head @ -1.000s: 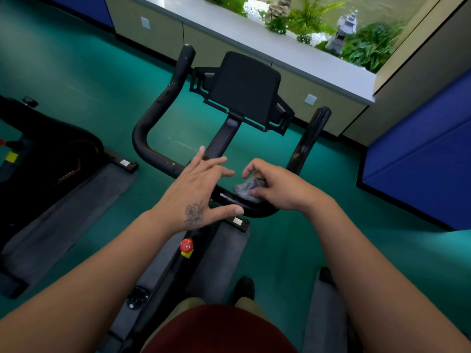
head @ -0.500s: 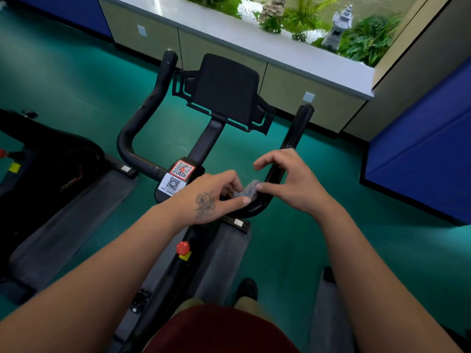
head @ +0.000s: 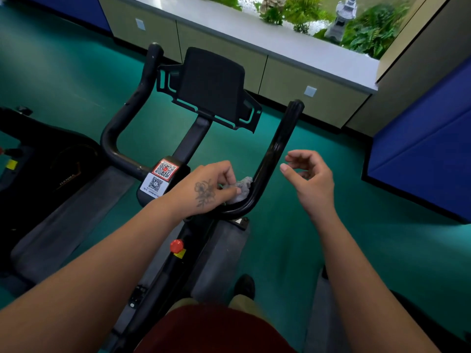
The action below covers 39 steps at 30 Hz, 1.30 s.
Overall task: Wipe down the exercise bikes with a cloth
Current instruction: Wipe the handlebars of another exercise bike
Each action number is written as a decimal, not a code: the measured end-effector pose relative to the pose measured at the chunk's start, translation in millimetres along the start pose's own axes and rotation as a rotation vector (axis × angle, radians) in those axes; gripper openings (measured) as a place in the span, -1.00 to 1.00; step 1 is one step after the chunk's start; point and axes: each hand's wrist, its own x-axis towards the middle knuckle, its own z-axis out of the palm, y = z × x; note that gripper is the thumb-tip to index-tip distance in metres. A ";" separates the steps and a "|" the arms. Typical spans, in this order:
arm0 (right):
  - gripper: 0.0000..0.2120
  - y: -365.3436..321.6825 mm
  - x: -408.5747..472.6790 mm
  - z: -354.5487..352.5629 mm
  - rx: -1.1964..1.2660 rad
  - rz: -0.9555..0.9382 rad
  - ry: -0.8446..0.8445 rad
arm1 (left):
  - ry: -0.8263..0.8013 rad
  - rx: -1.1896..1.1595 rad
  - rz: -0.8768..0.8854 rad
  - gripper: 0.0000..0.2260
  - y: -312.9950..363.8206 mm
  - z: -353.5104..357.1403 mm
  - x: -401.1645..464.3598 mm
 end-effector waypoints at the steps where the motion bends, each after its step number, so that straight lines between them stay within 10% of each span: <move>1: -0.74 2.5 0.4 -0.9 0.008 0.008 -0.004 | 0.019 -0.015 -0.012 -0.80 1.4 2.8 1.9; 17: -0.75 12.1 18.2 -7.2 0.022 0.036 -0.031 | 0.127 -0.342 -0.116 -0.86 22.0 18.1 24.4; 39: -0.15 -1.4 79.9 -7.6 -0.205 -0.089 -0.081 | 0.279 -0.344 -0.154 -0.79 19.7 42.8 42.8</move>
